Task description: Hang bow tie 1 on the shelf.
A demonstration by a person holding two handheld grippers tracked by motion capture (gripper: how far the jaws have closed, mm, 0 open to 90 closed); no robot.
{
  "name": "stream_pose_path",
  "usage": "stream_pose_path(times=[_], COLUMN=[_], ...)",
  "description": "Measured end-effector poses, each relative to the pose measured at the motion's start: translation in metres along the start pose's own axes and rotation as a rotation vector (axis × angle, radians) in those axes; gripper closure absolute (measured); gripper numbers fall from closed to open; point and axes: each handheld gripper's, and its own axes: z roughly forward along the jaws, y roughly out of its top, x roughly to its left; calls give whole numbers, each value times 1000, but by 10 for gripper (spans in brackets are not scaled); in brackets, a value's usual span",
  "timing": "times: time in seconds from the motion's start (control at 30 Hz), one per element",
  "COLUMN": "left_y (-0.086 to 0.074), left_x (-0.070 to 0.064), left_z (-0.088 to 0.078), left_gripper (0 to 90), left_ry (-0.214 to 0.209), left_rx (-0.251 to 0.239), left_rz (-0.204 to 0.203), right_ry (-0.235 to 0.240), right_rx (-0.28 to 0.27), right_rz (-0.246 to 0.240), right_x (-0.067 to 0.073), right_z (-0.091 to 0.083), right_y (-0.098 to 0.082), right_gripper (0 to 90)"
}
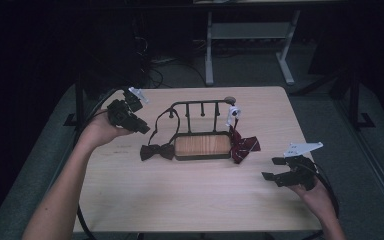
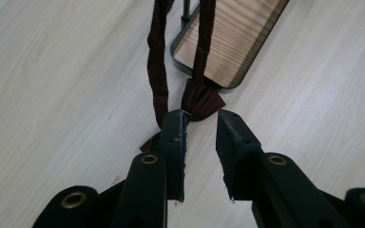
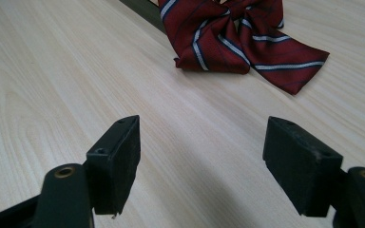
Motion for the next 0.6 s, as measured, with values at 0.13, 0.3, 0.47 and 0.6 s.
stream_pose_path(times=[0.13, 0.3, 0.47, 0.6], left_y=[-3, -9, -13, -18], left_x=[-3, -8, -12, -18], left_z=[-1, -1, 0, 1], left_gripper=[718, 700, 685, 661], left_ry=[1, -5, -8, -16], left_rx=[-10, -17, -24, -27], left_rz=[7, 16, 27, 37], right_ry=[0, 0, 1, 0], right_rx=[1, 3, 7, 11], right_rz=[0, -2, 0, 2], right_x=[0, 0, 0, 1], right_z=[0, 1, 1, 1], right_y=[0, 0, 0, 0], right_gripper=[285, 285, 284, 283])
